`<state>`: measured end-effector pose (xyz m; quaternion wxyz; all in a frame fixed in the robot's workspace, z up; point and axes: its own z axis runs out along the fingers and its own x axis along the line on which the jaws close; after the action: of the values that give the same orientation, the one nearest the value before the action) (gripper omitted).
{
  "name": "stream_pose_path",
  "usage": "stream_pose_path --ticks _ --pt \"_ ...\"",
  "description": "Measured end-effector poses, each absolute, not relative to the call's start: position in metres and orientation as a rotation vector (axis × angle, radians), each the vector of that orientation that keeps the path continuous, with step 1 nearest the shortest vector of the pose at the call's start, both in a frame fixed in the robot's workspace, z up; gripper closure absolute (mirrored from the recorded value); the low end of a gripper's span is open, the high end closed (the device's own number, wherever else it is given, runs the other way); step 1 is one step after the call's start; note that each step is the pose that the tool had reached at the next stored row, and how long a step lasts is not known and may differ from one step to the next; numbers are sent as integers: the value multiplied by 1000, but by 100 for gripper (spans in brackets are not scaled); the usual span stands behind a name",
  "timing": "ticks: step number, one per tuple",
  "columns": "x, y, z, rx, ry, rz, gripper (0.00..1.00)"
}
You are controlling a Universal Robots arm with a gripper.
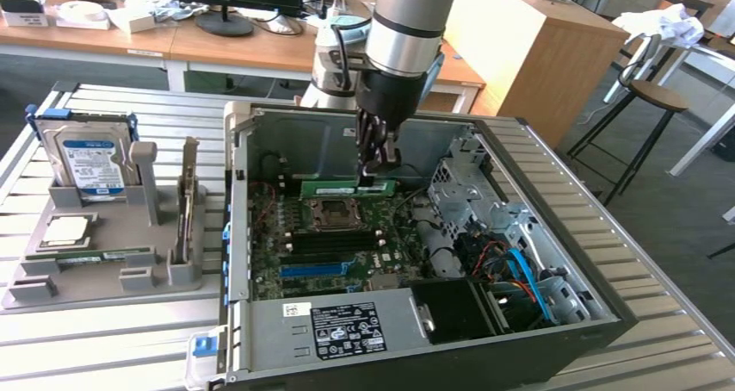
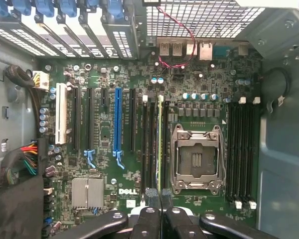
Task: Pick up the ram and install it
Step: 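Insert the ram into the slot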
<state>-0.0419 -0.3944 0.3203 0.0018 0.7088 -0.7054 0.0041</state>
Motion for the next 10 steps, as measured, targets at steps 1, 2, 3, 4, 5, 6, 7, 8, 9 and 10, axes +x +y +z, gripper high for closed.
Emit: stream_pose_path --ticks 1,2,3,4,5,6,7,8,9,10 --pt "-42 -394 319 2224 -2213 13 89" --pt "-42 -394 318 2224 -2213 13 89" --pt "-42 -394 317 2225 -2214 14 89" --pt "-42 -394 316 2225 -2214 14 89" --pt "-42 -394 315 2225 -2214 14 89" --pt "-42 -394 314 2225 -2214 15 89" --pt "-42 -394 313 2225 -2214 15 89" --pt "-42 -394 312 2225 -2214 15 89" --pt "-42 -394 311 2226 -2215 16 89" --pt "-42 -394 310 2226 -2215 16 89"
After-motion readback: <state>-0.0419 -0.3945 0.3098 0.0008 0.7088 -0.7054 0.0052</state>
